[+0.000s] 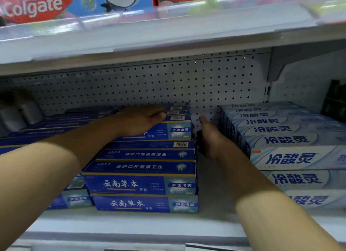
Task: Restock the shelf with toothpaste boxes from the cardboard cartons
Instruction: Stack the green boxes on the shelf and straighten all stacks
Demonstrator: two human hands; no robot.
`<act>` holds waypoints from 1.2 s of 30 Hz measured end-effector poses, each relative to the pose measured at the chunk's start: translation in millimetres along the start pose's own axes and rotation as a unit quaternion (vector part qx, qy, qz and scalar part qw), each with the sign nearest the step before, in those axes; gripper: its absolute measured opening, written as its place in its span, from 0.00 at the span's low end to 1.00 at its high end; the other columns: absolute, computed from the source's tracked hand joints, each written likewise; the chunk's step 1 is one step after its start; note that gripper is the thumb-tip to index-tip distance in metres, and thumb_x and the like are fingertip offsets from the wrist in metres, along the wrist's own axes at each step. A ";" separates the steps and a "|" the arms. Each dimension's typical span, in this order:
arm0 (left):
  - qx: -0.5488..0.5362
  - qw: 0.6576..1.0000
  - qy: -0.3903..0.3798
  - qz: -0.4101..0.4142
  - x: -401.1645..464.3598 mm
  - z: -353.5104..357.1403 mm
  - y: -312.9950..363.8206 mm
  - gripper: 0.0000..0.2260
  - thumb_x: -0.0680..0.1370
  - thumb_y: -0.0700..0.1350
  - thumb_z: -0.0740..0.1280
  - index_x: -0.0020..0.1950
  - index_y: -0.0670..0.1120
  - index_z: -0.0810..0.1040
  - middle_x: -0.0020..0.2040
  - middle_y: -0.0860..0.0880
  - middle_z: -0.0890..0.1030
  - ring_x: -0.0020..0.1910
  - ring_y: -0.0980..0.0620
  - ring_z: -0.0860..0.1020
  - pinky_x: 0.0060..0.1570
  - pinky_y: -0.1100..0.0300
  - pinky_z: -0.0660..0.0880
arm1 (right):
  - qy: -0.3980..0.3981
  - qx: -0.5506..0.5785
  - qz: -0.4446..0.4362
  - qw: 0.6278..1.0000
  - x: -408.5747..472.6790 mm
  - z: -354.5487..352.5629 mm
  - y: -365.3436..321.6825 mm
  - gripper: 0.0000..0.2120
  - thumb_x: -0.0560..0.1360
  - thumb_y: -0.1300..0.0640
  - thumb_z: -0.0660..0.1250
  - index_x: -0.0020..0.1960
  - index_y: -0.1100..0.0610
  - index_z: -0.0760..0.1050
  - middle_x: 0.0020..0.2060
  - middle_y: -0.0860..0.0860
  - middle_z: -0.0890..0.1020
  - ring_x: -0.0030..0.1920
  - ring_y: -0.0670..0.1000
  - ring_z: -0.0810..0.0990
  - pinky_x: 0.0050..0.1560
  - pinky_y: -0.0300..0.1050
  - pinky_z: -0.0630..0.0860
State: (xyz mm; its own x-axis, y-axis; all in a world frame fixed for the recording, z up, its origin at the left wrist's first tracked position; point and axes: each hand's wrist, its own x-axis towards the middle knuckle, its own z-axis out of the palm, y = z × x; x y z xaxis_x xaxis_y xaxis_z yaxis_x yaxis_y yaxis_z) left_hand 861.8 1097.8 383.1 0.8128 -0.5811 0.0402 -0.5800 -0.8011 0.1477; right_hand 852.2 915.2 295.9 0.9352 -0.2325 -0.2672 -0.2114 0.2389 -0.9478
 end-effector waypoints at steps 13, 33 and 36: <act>0.006 1.000 0.007 0.014 -12.8 9.4 -8.2 0.25 0.81 0.58 0.47 0.77 0.54 0.52 0.77 0.51 0.55 0.75 0.50 0.56 0.69 0.59 0.54 | 0.004 -0.007 -0.014 1.000 -23.0 8.4 0.0 0.39 0.71 0.26 0.48 0.61 0.55 0.77 0.55 0.60 0.81 0.54 0.60 0.81 0.62 0.61 0.72; 0.097 0.994 -0.049 0.009 -85.9 20.9 -20.3 0.44 0.69 0.71 0.60 0.76 0.59 0.41 0.75 0.55 0.31 0.74 0.52 0.33 0.72 0.43 0.36 | -0.034 -0.006 -0.024 0.999 -91.3 28.6 21.2 0.25 0.77 0.35 0.54 0.51 0.54 0.76 0.45 0.56 0.84 0.43 0.55 0.82 0.50 0.52 0.78; 0.091 0.995 -0.041 0.012 -87.9 23.2 -20.0 0.44 0.69 0.70 0.61 0.76 0.59 0.41 0.75 0.55 0.31 0.74 0.52 0.33 0.73 0.42 0.38 | -0.051 -0.012 -0.030 0.998 -96.7 27.6 22.4 0.30 0.75 0.32 0.54 0.60 0.54 0.76 0.52 0.57 0.83 0.52 0.57 0.82 0.57 0.57 0.76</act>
State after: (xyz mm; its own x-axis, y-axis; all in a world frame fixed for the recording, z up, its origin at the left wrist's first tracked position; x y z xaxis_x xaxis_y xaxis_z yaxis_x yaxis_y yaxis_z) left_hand 800.8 1161.6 353.7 0.7963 -0.6035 -0.0411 -0.6048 -0.7957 -0.0334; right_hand 764.9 969.0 305.3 0.9703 -0.1474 -0.1916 -0.1595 0.2052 -0.9656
